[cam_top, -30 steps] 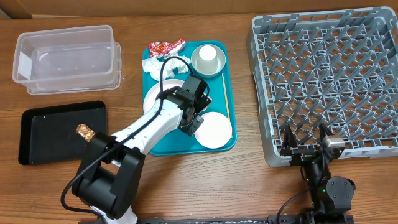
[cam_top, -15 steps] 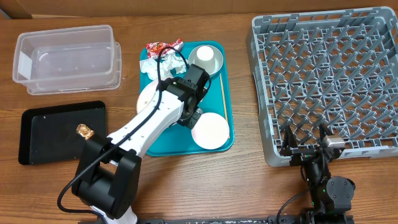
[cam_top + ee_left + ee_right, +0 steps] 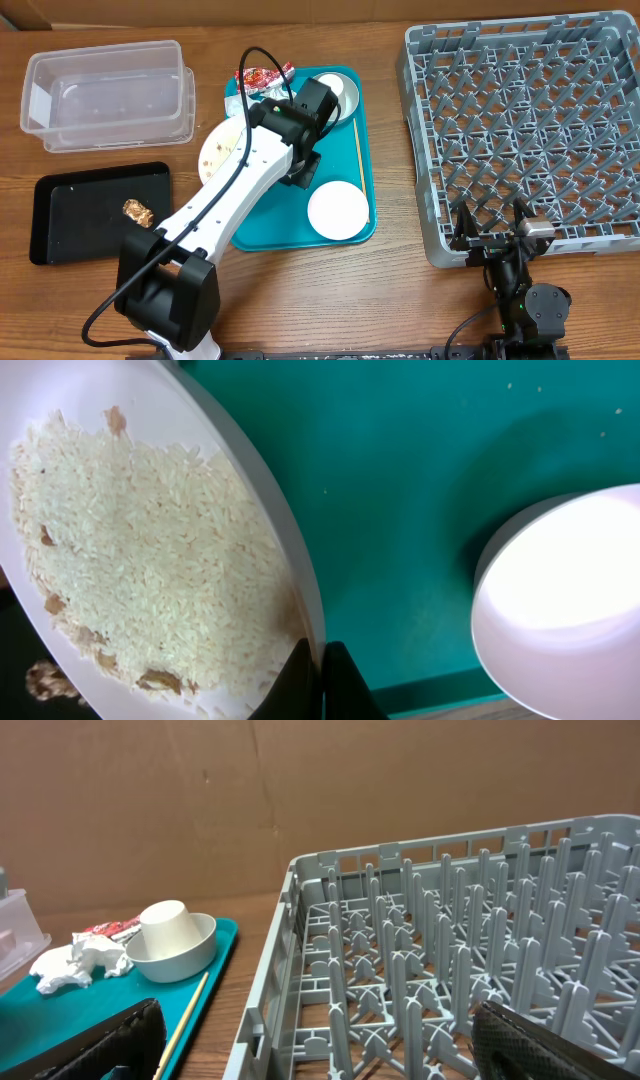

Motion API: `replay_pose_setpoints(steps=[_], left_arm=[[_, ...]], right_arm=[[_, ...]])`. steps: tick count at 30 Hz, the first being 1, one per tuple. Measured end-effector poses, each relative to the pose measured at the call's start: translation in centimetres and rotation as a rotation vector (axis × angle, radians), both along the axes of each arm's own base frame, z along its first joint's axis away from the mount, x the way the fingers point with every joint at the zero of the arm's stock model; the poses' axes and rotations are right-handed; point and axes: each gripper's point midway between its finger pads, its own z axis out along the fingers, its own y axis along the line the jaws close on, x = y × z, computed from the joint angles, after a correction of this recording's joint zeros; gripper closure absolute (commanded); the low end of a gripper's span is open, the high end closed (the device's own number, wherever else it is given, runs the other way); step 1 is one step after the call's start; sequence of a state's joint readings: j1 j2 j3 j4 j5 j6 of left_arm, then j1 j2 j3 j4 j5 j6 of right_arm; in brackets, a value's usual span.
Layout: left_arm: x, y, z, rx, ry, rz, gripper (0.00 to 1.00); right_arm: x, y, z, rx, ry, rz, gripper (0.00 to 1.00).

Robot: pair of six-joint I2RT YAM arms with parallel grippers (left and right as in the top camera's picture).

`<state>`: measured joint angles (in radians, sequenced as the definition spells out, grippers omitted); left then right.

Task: Sort waste into correct bins and load items into the dishwasher
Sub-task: 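Carry the plate left over the black tray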

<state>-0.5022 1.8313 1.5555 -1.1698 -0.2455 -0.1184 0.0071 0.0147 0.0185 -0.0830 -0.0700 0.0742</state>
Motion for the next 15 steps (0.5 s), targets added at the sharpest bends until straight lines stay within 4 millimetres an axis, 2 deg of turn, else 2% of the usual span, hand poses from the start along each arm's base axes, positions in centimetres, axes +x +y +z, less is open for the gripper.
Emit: replay_pose_setpoints(steps=[4,8,15], left_arm=[[0.5,0.4,1.7,0.017,-0.026,0.017,0.96],[1.1,1.7,2.9,0.031,-0.043,0.061,0.96],[2.1,6.8,3.0,0.036,-0.038,0.24,0.96]], right_arm=[[0.0,0.0,0.0,0.0,0.0,0.0,0.0],[0.0,0.0,0.0,0.0,0.0,0.0,0.0],[0.0,0.0,0.0,0.0,0.001,0.0,0.0]])
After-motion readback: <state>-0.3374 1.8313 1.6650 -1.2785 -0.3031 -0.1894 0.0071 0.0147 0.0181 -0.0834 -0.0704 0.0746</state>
